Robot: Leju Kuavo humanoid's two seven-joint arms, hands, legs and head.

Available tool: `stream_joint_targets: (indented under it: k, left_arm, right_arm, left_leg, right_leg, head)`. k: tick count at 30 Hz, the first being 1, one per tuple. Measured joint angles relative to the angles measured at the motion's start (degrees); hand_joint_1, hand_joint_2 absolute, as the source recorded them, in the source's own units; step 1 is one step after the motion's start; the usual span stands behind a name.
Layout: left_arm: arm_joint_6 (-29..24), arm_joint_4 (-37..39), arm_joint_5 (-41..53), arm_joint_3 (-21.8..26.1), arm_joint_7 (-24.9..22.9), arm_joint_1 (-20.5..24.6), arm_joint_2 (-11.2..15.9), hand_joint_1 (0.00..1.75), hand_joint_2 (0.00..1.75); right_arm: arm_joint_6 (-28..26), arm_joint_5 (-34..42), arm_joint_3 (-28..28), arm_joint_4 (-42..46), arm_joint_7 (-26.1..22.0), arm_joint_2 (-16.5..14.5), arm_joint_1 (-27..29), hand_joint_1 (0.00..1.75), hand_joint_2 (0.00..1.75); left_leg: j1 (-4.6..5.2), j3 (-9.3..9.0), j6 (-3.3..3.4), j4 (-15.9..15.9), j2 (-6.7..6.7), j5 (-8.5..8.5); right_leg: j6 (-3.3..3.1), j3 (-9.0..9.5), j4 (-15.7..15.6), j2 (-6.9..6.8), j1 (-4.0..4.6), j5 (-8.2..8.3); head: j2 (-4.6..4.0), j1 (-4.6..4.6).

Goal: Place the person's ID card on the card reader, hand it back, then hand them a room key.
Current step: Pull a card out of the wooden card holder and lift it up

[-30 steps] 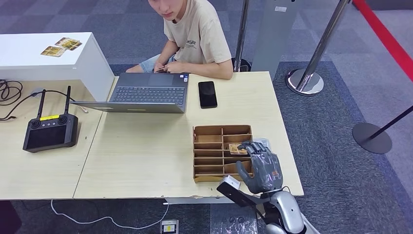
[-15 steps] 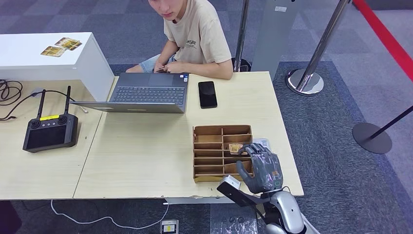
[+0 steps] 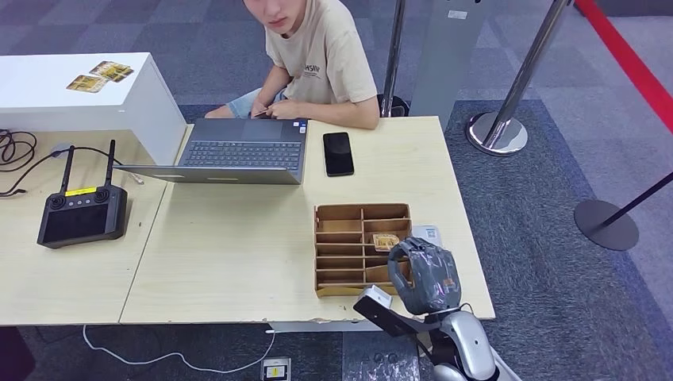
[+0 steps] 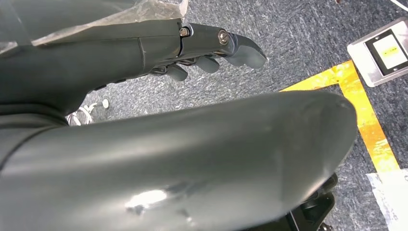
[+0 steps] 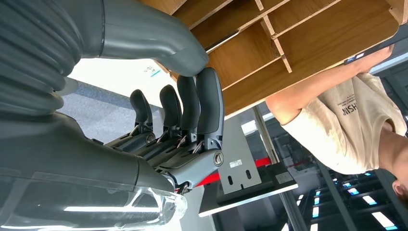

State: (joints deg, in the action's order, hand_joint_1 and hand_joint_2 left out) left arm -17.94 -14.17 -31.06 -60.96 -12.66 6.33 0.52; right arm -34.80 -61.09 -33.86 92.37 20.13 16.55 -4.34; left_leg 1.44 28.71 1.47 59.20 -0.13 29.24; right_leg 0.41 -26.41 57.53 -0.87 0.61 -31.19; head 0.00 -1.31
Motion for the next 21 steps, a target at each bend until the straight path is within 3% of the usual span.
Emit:
stream_joint_targets:
  k: [6, 10, 15, 18, 21]
  left_arm:
    - [0.00, 0.00, 0.00, 0.00, 0.00, 0.00, 0.00, 0.00, 0.00]
    - [0.00, 0.00, 0.00, 0.00, 0.00, 0.00, 0.00, 0.00, 0.00]
    - [0.00, -0.01, 0.01, 0.00, 0.00, 0.00, 0.00, 0.00, 0.00]
    - [0.00, -0.01, 0.02, -0.01, 0.00, 0.00, 0.00, 0.00, 0.00]
    - [0.00, 0.01, 0.02, -0.01, 0.00, 0.00, 0.00, 0.00, 0.00]
  right_arm:
    - [0.00, 0.00, 0.00, 0.00, 0.00, 0.00, 0.00, 1.24, 1.75]
    - [0.00, 0.00, 0.00, 0.00, 0.00, 0.00, 0.00, 1.40, 1.75]
    - [0.00, 0.00, 0.00, -0.01, 0.00, -0.01, 0.00, 1.45, 1.75]
    - [0.00, 0.00, 0.00, -0.16, 0.00, -0.02, 0.00, 1.38, 1.75]
    - [0.00, 0.01, 0.00, -0.25, 0.00, -0.02, 0.00, 1.20, 1.75]
  left_leg:
    - [0.00, 0.00, 0.00, 0.00, 0.00, 0.00]
    - [0.00, 0.00, 0.00, 0.00, 0.00, 0.00]
    - [0.00, 0.00, 0.00, 0.00, 0.00, 0.00]
    - [0.00, 0.00, 0.00, 0.00, 0.00, 0.00]
    - [0.00, 0.00, 0.00, 0.00, 0.00, 0.00]
  right_leg:
    - [0.00, 0.00, 0.00, 0.00, 0.00, 0.00]
    - [0.00, 0.00, 0.00, 0.00, 0.00, 0.00]
    - [0.00, 0.00, 0.00, 0.00, 0.00, 0.00]
    - [0.00, 0.00, 0.00, 0.00, 0.00, 0.00]
    - [0.00, 0.00, 0.00, 0.00, 0.00, 0.00]
  head:
    - [0.00, 0.00]
    - [0.00, 0.00]
    - [0.00, 0.00]
    - [0.00, 0.00]
    - [0.00, 0.00]
